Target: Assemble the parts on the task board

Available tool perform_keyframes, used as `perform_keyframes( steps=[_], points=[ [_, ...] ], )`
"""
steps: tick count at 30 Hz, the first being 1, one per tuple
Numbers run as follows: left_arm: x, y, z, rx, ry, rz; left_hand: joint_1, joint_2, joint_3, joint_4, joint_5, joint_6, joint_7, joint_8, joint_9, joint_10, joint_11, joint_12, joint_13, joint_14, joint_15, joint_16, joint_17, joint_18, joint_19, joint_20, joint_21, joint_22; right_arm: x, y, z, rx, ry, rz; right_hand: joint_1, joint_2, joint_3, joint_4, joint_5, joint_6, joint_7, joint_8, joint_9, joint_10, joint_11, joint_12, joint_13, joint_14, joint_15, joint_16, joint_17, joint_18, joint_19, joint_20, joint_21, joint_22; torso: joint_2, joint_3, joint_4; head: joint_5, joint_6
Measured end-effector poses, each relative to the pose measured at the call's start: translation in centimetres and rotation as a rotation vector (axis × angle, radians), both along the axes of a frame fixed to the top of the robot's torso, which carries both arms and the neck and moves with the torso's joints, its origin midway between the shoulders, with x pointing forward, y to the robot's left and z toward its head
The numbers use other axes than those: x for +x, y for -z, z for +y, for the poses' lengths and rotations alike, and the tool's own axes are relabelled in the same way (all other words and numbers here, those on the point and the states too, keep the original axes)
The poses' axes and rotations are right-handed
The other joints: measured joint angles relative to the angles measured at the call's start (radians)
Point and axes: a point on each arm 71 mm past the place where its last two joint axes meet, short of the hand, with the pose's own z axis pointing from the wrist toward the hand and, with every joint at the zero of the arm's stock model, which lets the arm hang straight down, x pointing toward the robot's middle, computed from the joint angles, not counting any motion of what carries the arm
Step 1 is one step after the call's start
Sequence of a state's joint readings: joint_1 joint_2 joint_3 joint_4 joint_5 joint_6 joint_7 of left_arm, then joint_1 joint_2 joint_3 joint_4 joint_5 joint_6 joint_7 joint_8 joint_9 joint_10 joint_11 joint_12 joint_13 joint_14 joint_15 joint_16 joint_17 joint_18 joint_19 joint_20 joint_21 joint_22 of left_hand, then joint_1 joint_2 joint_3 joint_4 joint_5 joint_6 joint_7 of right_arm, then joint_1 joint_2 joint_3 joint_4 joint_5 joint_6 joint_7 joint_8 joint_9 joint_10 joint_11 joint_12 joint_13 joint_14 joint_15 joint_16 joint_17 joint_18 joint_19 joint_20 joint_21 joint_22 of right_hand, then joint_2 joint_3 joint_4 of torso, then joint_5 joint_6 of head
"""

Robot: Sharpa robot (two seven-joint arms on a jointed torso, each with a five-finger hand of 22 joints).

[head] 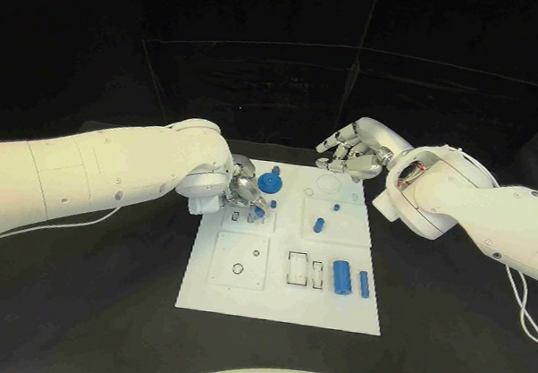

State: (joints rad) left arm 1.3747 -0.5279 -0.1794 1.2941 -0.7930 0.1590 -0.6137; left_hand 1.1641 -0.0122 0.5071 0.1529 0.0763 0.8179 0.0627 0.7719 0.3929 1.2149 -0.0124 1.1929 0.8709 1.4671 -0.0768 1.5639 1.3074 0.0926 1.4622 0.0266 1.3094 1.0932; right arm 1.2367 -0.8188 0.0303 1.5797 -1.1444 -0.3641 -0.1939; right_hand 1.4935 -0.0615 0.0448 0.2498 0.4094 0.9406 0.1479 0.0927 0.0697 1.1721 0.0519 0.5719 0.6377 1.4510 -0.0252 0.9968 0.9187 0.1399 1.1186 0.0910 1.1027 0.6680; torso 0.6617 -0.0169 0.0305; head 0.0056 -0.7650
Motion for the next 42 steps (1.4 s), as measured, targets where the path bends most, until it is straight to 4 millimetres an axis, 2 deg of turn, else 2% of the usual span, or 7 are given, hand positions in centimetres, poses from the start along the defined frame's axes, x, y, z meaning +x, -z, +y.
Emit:
perform_keyframes(
  steps=[12,24,42],
  points=[
    [-1.1,0.6,1.6,-0.028,-0.045,-0.083,-0.015,-0.006,0.026,-0.003,-0.002,0.000,0.000,0.009,0.005,0.007,-0.001,0.008,0.010,0.000,0.000,0.000,0.000,0.000,0.000,0.000,0.004,0.018,0.1,0.1,-0.3,-0.005,0.004,0.004,0.000,0.000,0.003,0.003,0.004,0.000,0.000,0.000,0.000,0.000,0.000,0.000,0.000,0.000,0.000,0.000,0.003,0.000,0.000,0.000,0.000,0.000,0.000,-0.0002,0.0018,-0.002,-0.004],
    [-1.9,1.9,1.7,-0.015,-0.028,-0.171,-0.023,-0.014,0.041,-0.011,-0.003,-0.002,0.002,0.011,0.006,0.009,-0.002,0.008,0.012,0.000,0.000,0.000,0.000,0.000,0.000,0.000,0.008,0.024,0.1,0.1,-0.4,-0.007,0.006,0.005,0.000,0.000,0.003,0.003,0.004,0.000,0.000,0.000,0.000,0.000,0.000,0.000,-0.001,0.000,0.000,0.000,0.002,0.000,0.000,0.000,-0.004,-0.002,0.000,-0.0009,0.0007,0.009,-0.004],
    [-2.0,2.3,1.8,0.038,0.010,-0.192,-0.030,-0.021,0.055,-0.019,-0.007,-0.002,0.002,0.011,0.008,0.013,-0.006,0.008,0.015,0.000,0.000,0.000,0.000,0.000,0.000,0.000,0.009,0.030,0.2,0.2,-0.4,-0.009,0.005,0.007,0.000,0.000,0.003,0.003,0.004,0.000,0.000,0.000,0.000,0.000,0.000,0.000,-0.001,0.000,0.000,0.000,0.002,0.000,0.000,0.000,-0.004,-0.002,0.001,-0.0006,-0.0019,0.012,-0.010]
  ],
)
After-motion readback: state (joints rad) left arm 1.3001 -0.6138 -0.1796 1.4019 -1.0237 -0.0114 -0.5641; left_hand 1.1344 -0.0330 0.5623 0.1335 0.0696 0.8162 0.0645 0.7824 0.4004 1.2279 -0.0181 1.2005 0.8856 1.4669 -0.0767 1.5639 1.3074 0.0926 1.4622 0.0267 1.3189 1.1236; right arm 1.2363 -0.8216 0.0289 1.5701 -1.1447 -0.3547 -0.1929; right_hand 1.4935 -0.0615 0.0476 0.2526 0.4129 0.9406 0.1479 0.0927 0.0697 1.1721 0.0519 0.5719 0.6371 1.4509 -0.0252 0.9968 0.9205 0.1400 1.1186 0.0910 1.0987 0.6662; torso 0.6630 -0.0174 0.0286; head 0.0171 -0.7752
